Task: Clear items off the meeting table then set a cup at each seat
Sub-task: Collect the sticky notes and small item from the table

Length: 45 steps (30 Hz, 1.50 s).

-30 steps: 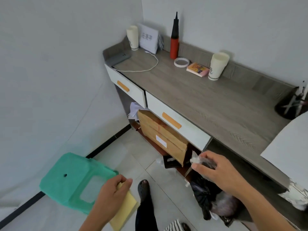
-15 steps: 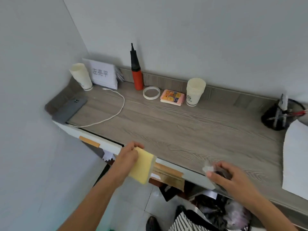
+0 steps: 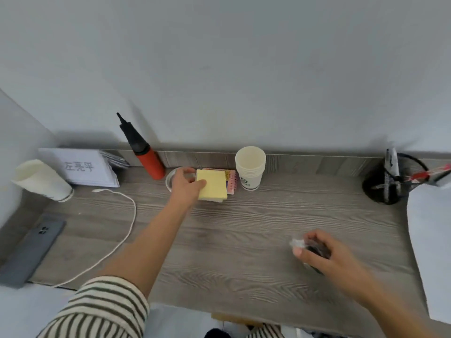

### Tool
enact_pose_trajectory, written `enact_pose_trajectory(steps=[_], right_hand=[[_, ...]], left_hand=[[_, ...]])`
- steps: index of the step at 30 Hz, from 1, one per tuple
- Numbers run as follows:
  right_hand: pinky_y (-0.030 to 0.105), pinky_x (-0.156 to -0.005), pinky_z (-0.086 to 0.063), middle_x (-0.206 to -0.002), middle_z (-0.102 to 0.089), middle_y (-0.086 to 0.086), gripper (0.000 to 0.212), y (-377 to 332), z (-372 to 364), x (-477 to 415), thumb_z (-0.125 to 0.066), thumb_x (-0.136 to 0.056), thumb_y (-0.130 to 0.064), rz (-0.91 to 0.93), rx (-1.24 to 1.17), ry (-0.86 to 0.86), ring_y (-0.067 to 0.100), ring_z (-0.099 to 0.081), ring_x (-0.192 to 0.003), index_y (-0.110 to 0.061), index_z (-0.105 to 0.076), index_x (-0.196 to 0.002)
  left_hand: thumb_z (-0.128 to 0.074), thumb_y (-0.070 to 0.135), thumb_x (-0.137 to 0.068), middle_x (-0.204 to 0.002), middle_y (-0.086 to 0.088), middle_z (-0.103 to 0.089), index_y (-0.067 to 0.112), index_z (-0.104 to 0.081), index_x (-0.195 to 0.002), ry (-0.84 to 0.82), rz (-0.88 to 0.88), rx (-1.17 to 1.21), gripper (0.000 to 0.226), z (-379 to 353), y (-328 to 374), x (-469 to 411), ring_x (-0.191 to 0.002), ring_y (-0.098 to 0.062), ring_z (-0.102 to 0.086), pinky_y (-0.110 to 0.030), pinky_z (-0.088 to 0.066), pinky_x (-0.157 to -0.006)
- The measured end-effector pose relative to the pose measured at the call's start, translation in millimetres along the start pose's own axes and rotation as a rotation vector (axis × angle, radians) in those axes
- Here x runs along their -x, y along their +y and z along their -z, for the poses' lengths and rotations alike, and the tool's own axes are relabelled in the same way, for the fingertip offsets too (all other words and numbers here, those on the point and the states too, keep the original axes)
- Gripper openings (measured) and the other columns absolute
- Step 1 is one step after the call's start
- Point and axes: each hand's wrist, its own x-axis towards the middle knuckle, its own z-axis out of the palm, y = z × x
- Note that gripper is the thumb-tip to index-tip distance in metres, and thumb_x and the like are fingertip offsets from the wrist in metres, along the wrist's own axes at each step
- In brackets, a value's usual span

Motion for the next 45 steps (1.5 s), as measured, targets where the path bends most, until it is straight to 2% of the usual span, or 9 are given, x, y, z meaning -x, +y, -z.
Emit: enact_pose_trajectory(steps=[7, 12, 15, 23, 29, 32, 35, 41, 45], right_hand=[[0.022, -0.063, -0.041, -0.095, -0.058, -0.012, 0.04, -12, 9, -52, -0.077, -0.069, -0.054, 0.007, 0.264, 0.36, 0.004, -0.056, -0.082, -0.036, -0.051, -0.093], [0.037, -0.104, -0.039, -0.136, -0.044, 0.009, 0.059, -35, 0, -124, -0.079, -0.074, -0.038, 0.12, 0.531, 0.373, 0.029, -0.044, -0.124, -0.018, -0.056, -0.125], [0.045, -0.113, -0.034, -0.151, -0.033, 0.014, 0.072, -30, -18, -137, -0.079, -0.075, -0.028, 0.106, 0.528, 0.349, 0.033, -0.035, -0.136, -0.02, -0.046, -0.138], [0.047, -0.094, -0.047, -0.126, -0.057, 0.018, 0.039, -2, -22, -135, -0.07, -0.087, -0.028, 0.128, 0.712, 0.58, 0.038, -0.055, -0.115, -0.013, -0.067, -0.122], [0.052, -0.102, -0.04, -0.148, -0.041, 0.013, 0.064, -33, -32, -135, -0.074, -0.074, -0.045, 0.105, 0.836, 0.623, 0.036, -0.038, -0.131, -0.024, -0.055, -0.132], [0.048, -0.103, -0.041, -0.146, -0.043, 0.009, 0.086, -54, -46, -136, -0.079, -0.068, -0.046, 0.325, 0.603, 0.641, 0.029, -0.041, -0.131, -0.024, -0.04, -0.142], [0.043, -0.102, -0.041, -0.145, -0.044, 0.002, 0.105, -73, -63, -148, -0.081, -0.065, -0.049, 0.28, 0.417, 0.528, 0.021, -0.043, -0.131, -0.03, -0.022, -0.15], [0.041, -0.097, -0.043, -0.146, -0.047, -0.008, 0.096, -69, -80, -164, -0.076, -0.07, -0.053, 0.226, 0.298, 0.517, 0.021, -0.048, -0.129, -0.039, -0.02, -0.147], [0.038, -0.097, -0.047, -0.132, -0.051, -0.024, 0.096, -73, -77, -151, -0.079, -0.061, -0.053, 0.243, 0.196, 0.494, 0.017, -0.054, -0.122, -0.042, -0.028, -0.141]], left_hand=[[-0.069, 0.006, -0.083, -0.104, -0.015, -0.059, 0.004, -0.057, -0.107, 0.037, -0.288, -0.398, 0.027, -28, -17, -32, -0.101, -0.035, -0.057, -0.035, -0.044, -0.084], [-0.074, 0.009, -0.078, -0.112, -0.022, -0.058, 0.003, -0.067, -0.107, 0.035, -0.652, -0.654, 0.03, -19, -22, -22, -0.107, -0.041, -0.054, -0.046, -0.045, -0.089], [-0.081, 0.018, -0.072, -0.116, -0.02, -0.062, 0.009, -0.072, -0.104, -0.062, -0.799, -0.779, 0.034, -12, -32, -15, -0.11, -0.039, -0.056, -0.049, -0.048, -0.087], [-0.08, 0.007, -0.071, -0.102, -0.014, -0.062, 0.005, -0.069, -0.093, -0.161, -0.875, -0.837, 0.024, -5, -41, -25, -0.093, -0.032, -0.058, -0.042, -0.055, -0.074], [-0.078, 0.011, -0.075, -0.104, -0.013, -0.061, 0.006, -0.069, -0.095, -0.179, -0.86, -0.85, 0.022, -3, -40, -27, -0.096, -0.031, -0.056, -0.04, -0.056, -0.07], [-0.078, 0.01, -0.075, -0.104, -0.013, -0.061, 0.007, -0.069, -0.095, -0.191, -0.848, -0.85, 0.023, -4, -37, -26, -0.097, -0.031, -0.057, -0.041, -0.057, -0.07], [-0.078, 0.009, -0.073, -0.108, -0.012, -0.061, 0.007, -0.068, -0.101, -0.22, -0.828, -0.857, 0.03, -1, -36, -25, -0.1, -0.031, -0.058, -0.042, -0.057, -0.077], [-0.073, 0.014, -0.078, -0.137, -0.017, -0.051, 0.007, -0.062, -0.123, -0.284, -0.737, -0.838, 0.047, 11, -44, -17, -0.126, -0.036, -0.049, -0.045, -0.042, -0.104], [-0.074, 0.027, -0.079, -0.141, -0.015, -0.049, 0.009, -0.059, -0.127, -0.207, -0.745, -0.786, 0.053, 19, -37, 1, -0.131, -0.033, -0.045, -0.046, -0.039, -0.107]])
